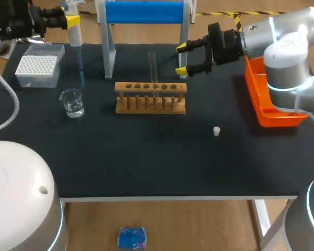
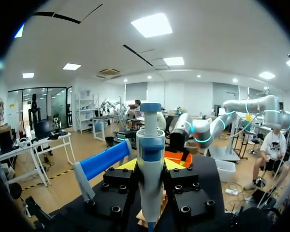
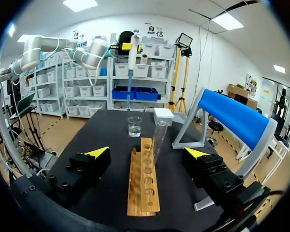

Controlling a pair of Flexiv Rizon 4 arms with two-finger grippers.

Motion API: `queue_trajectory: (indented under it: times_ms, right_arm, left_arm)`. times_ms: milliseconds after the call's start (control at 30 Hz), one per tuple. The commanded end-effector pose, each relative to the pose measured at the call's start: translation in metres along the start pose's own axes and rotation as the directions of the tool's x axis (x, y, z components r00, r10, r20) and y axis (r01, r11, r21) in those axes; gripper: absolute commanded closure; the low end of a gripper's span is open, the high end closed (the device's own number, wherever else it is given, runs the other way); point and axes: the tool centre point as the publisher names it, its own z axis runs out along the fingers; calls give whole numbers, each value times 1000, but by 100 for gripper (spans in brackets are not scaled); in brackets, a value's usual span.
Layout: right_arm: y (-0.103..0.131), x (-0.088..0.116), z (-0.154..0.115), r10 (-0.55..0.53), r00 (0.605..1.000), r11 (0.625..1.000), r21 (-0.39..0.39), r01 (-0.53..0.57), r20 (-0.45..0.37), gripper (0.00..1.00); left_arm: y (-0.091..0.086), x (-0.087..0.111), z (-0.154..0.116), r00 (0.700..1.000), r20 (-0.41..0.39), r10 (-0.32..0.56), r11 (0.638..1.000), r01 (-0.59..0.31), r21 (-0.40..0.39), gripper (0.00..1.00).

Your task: Invert the test tube, pick up the pipette, mount the tip to pipette, aspirate from beaker and dispense into the tube, eject the tip, return the pipette, and cap with the stopper.

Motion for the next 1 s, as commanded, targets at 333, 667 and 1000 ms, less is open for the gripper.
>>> queue_trajectory:
  times_ms: [333,667,1000]
  right_arm:
    - [0,0,0,0,1000,1000,0,0,-1,0]
    - [0,0,0,0,1000,1000,0,0,-1,0]
    - [0,0,0,0,1000,1000,0,0,-1,0]
  left_arm:
    - [-40,2,46,998,-62,32,999,-33,-8,100]
    - [-58,-6,84,991,-129,38,999,-35,25,100]
    - [-79,-7,127,981,-188,47,998,-39,44,100]
